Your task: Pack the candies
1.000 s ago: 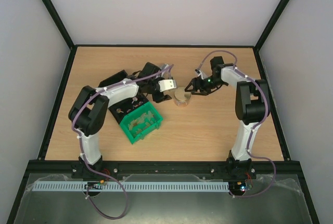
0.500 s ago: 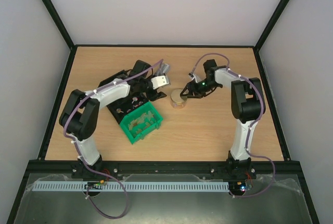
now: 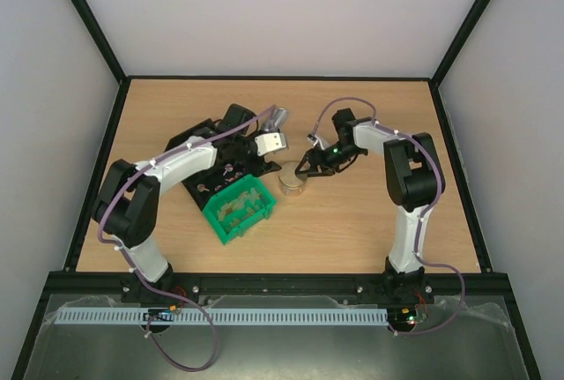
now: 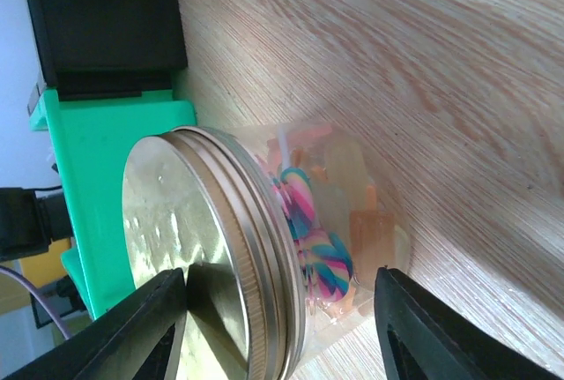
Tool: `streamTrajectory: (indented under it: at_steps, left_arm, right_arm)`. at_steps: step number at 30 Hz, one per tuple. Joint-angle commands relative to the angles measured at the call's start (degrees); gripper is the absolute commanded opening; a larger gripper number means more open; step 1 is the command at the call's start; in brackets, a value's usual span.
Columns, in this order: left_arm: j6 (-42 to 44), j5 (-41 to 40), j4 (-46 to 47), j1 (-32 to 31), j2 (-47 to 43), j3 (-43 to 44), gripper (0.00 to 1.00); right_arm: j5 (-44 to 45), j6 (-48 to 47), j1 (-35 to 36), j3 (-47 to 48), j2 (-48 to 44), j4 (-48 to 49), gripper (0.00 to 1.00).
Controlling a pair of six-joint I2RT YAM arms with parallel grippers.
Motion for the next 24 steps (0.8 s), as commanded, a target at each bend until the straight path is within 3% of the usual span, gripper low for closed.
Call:
streamTrajectory:
  at_steps: [1,6,14,24]
  left_arm:
    - [-0.8,-0.3,-2.0,-2.0,-1.4,-0.9,0.69]
    - [0.4,-5.3,-3.0,-5.9,-0.8,0.4,0.65]
    - [1.1,-7.2,-4.0,-8.1,2.1,4.7,0.52]
    - [4.0,-12.5,-5.4,-10.2,7.7,4.6,0.47]
  right_arm:
    - [2.3,-1.1,0.3,-1.2,-2.2,-1.4,0.62]
    - [0.1,0.1,-2.5,-1.5,-4.8,1.9,0.71]
    - [-4.9,0.1,-7.0,-5.9,-8.3,6.4,0.65]
    - [-5.3,2.4,-8.9,-11.7,-13.0,14.5,0.65]
